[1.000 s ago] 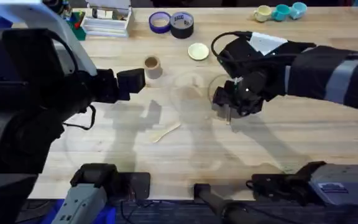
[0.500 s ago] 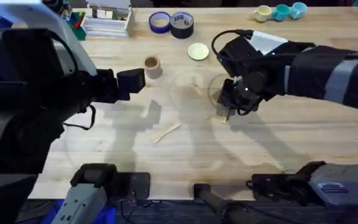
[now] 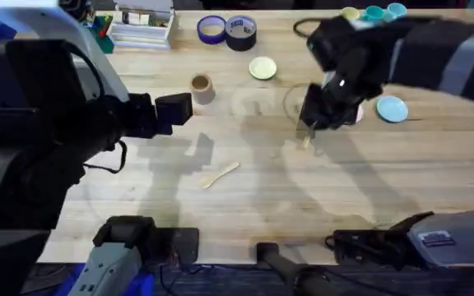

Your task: Pick up a utensil and set it on the pink plate, then put the other utensil in the container.

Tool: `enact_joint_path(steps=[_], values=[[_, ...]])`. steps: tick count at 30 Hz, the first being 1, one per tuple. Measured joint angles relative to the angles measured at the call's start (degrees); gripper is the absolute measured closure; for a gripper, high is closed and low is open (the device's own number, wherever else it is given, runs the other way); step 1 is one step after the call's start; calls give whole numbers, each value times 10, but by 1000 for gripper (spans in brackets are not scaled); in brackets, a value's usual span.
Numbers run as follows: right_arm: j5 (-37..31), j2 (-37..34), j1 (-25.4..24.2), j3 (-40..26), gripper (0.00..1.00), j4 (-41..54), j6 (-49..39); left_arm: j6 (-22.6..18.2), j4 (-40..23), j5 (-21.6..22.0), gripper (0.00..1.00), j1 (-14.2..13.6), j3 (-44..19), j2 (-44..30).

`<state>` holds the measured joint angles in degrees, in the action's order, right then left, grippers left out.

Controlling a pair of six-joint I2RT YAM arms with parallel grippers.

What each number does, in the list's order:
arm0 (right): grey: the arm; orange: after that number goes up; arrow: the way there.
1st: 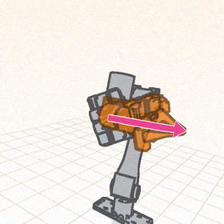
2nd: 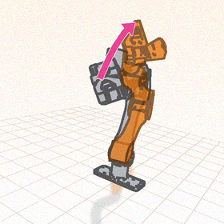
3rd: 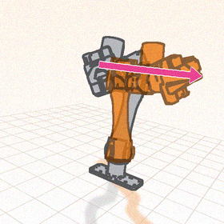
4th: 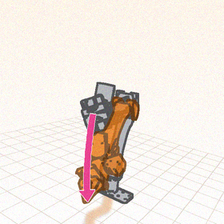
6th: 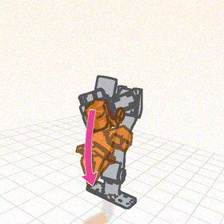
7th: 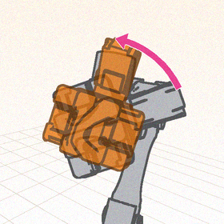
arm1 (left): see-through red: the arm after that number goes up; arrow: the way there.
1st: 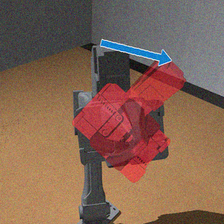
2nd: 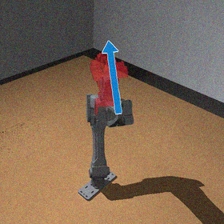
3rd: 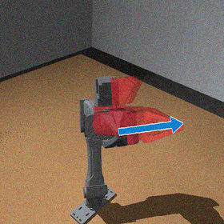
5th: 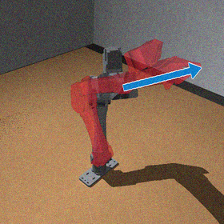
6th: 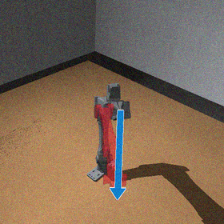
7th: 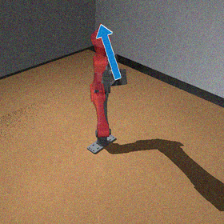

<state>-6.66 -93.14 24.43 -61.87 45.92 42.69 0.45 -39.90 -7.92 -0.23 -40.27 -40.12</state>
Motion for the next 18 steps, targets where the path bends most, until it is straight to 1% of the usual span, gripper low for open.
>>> enact_joint_path(steps=[4, 7, 14, 18], values=[[0, 0, -26, -51, 959, 32, -52, 0, 0, 0, 7, 0, 0, 0], [0, 0, -45, -76, 963, 47, -87, 0, 0, 0, 7, 0, 0, 0], [0, 26, -87, -84, 972, 52, -152, 0, 0, 0, 7, 0, 0, 0], [0, 38, -112, -85, 971, 60, -173, 0, 0, 0, 7, 0, 0, 0]])
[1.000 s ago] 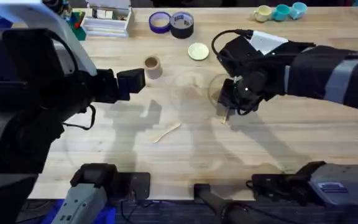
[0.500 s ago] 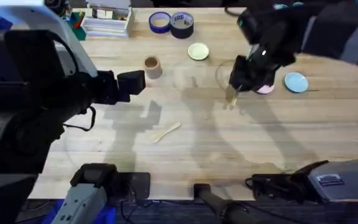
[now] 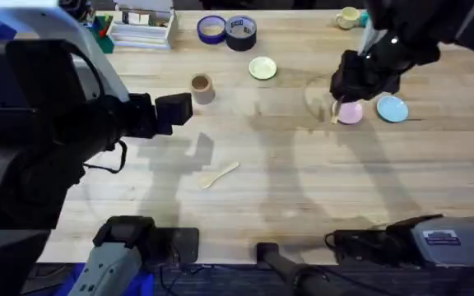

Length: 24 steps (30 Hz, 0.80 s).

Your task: Pick up a utensil and set it on the pink plate, then put the other utensil in the container.

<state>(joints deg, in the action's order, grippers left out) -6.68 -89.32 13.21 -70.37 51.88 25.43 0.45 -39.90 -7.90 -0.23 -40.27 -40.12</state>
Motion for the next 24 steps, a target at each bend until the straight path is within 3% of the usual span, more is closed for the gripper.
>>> enact_joint_path(steps=[10, 19, 24], values=[[-2, 7, -69, 0, 969, 20, -58, 0, 0, 0, 7, 0, 0, 0], [-1, 120, -109, 0, 967, 42, -180, 0, 0, 0, 8, 0, 0, 0], [35, 161, -159, 0, 967, 38, -230, 0, 0, 0, 8, 0, 0, 0]])
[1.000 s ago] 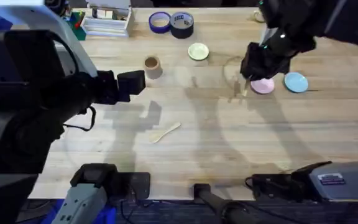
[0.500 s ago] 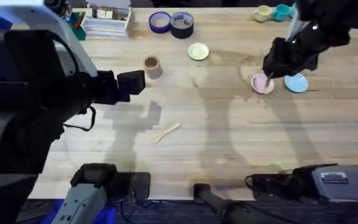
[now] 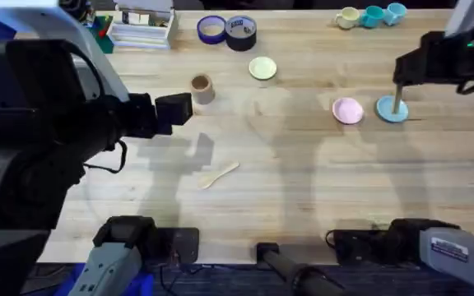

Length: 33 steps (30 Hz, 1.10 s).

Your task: Pick up a utensil and set it on the pink plate, then put the other utensil in the container.

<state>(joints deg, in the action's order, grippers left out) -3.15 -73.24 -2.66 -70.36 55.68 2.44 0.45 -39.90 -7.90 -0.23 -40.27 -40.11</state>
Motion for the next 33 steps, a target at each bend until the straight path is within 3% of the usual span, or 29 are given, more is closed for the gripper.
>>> enact_joint_path(steps=[7, 19, 33], values=[[72, 0, -52, 24, 967, -62, -41, 0, 0, 0, 7, 0, 0, 0], [97, -5, -52, 113, 967, -145, -71, 0, 0, 0, 7, 0, 0, 0], [100, -85, -20, 121, 967, -185, -72, 0, 0, 0, 7, 0, 0, 0]])
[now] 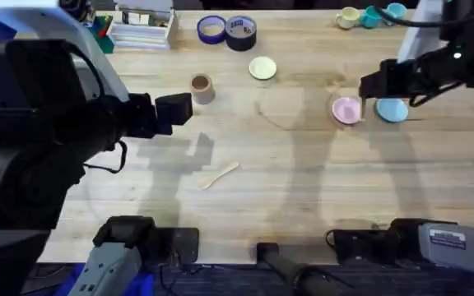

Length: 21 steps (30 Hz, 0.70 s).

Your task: Pick up a utensil and set it on the pink plate, then put the other utensil in the container.

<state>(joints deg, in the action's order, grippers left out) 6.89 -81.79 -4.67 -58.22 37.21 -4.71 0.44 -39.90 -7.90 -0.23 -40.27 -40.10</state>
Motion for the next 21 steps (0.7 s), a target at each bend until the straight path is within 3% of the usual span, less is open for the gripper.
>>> enact_joint_path(steps=[21], values=[[-1, -75, 10, 0, 966, -38, 15, 0, 0, 0, 7, 0, 0, 0]])
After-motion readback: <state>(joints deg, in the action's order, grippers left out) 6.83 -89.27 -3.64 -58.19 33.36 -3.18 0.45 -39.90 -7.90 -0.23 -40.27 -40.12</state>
